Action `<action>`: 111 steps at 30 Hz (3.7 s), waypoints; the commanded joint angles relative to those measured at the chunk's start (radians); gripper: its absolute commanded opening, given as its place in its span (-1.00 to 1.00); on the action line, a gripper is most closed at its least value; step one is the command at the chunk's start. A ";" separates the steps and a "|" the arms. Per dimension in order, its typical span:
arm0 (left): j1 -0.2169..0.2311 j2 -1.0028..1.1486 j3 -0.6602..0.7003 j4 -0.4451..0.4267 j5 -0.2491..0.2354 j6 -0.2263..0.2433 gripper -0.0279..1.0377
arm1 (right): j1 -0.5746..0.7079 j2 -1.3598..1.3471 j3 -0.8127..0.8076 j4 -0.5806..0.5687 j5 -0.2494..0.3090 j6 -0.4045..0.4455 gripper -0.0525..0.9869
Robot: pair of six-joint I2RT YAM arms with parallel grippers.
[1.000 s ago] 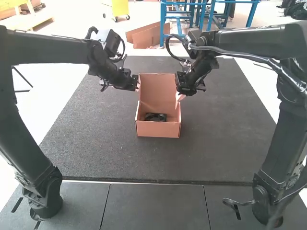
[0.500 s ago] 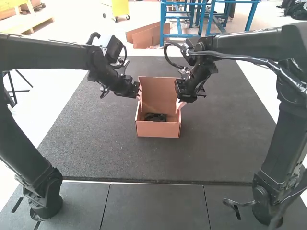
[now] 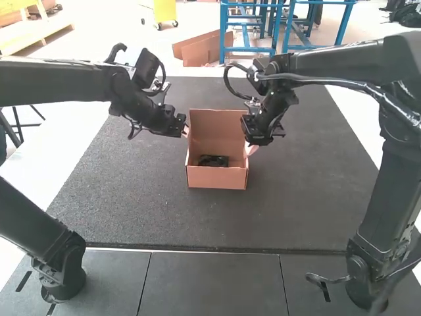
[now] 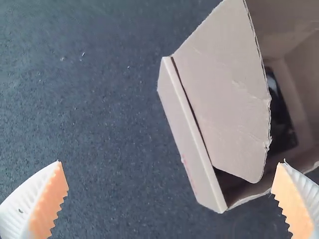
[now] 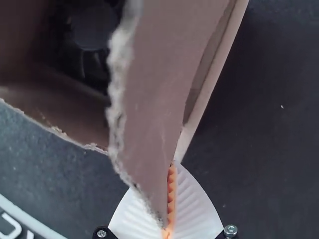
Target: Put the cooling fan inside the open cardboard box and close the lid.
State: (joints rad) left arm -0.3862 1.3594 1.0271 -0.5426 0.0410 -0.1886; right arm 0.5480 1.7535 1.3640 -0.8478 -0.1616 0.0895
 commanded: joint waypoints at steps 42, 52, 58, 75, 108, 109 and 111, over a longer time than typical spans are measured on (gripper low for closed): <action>-0.079 0.141 0.248 0.231 -0.240 -0.005 0.87 | -0.253 -0.580 -0.200 0.460 0.174 -0.025 0.84; -0.109 0.274 0.334 0.224 -0.239 -0.017 0.87 | -0.342 -0.680 -0.276 0.360 0.160 0.007 0.84; -0.148 0.320 0.334 0.194 -0.222 -0.025 0.87 | -0.352 -0.703 -0.273 0.308 0.135 0.033 0.84; -0.212 0.323 0.292 0.007 -0.167 -0.051 0.87 | -0.350 -0.695 -0.266 0.266 0.120 0.024 0.84; -0.295 0.277 0.133 -0.010 -0.222 0.040 0.87 | -0.350 -0.643 -0.272 0.243 0.112 0.033 0.84; -0.295 0.277 0.131 -0.013 -0.222 0.040 0.87 | -0.352 -0.643 -0.272 0.243 0.112 0.033 0.84; -0.295 0.277 0.126 -0.013 -0.224 0.040 0.87 | -0.356 -0.643 -0.270 0.243 0.112 0.033 0.84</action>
State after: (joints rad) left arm -0.6735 1.6764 1.1587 -0.5556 -0.1658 -0.1608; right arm 0.2108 1.1126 1.0760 -0.6071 -0.0406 0.1123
